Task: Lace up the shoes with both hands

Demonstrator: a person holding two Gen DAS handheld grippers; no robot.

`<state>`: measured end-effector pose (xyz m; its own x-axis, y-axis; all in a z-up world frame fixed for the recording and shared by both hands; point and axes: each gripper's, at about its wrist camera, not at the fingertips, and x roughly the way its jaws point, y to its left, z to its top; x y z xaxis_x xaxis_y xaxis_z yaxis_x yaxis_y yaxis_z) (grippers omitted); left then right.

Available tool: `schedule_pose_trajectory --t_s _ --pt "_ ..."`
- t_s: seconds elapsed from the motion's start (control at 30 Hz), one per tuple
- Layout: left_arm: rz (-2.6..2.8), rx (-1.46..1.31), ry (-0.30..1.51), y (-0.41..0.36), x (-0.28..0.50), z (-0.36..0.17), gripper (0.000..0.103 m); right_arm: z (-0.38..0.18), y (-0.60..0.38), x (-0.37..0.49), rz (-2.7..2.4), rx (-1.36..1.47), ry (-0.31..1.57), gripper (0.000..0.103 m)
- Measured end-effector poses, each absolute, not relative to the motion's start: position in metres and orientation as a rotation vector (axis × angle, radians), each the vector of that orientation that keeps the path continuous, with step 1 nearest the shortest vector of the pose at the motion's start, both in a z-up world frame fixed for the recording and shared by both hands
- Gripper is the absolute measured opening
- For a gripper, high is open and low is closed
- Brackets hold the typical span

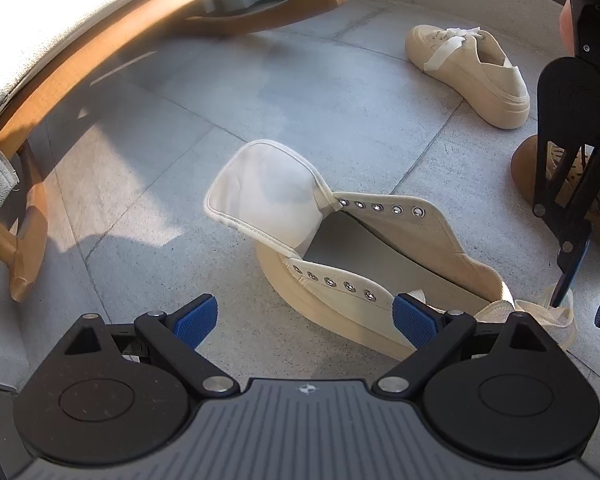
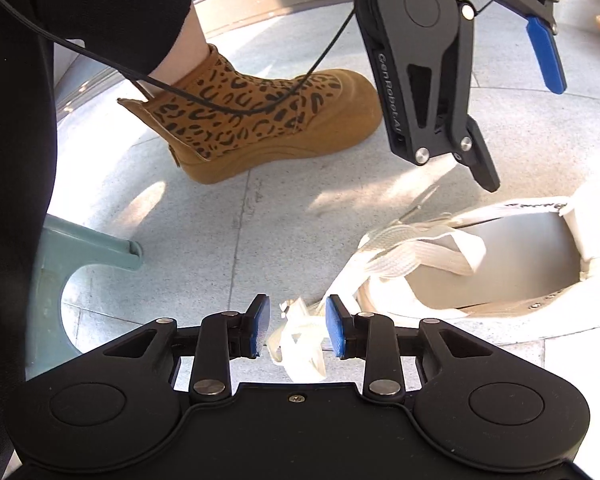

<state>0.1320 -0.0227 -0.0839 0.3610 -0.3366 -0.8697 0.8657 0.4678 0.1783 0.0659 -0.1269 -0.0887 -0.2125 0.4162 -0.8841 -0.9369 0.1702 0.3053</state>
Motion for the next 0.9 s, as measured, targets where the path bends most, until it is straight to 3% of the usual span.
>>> schedule_pose_trajectory --t_s 0.23,0.6,0.9 --pt "-0.867 0.681 0.953 -0.039 0.143 -0.090 0.082 -0.071 -0.145 0.116 1.205 -0.614 1.122 0.031" --pt "-0.908 0.654 0.936 -0.044 0.177 -0.088 0.079 -0.076 -0.172 0.198 0.926 -0.494 1.092 0.031" --pt "-0.937 0.589 1.036 -0.044 0.209 -0.110 0.074 -0.097 -0.179 0.236 0.816 -0.404 1.141 0.030"
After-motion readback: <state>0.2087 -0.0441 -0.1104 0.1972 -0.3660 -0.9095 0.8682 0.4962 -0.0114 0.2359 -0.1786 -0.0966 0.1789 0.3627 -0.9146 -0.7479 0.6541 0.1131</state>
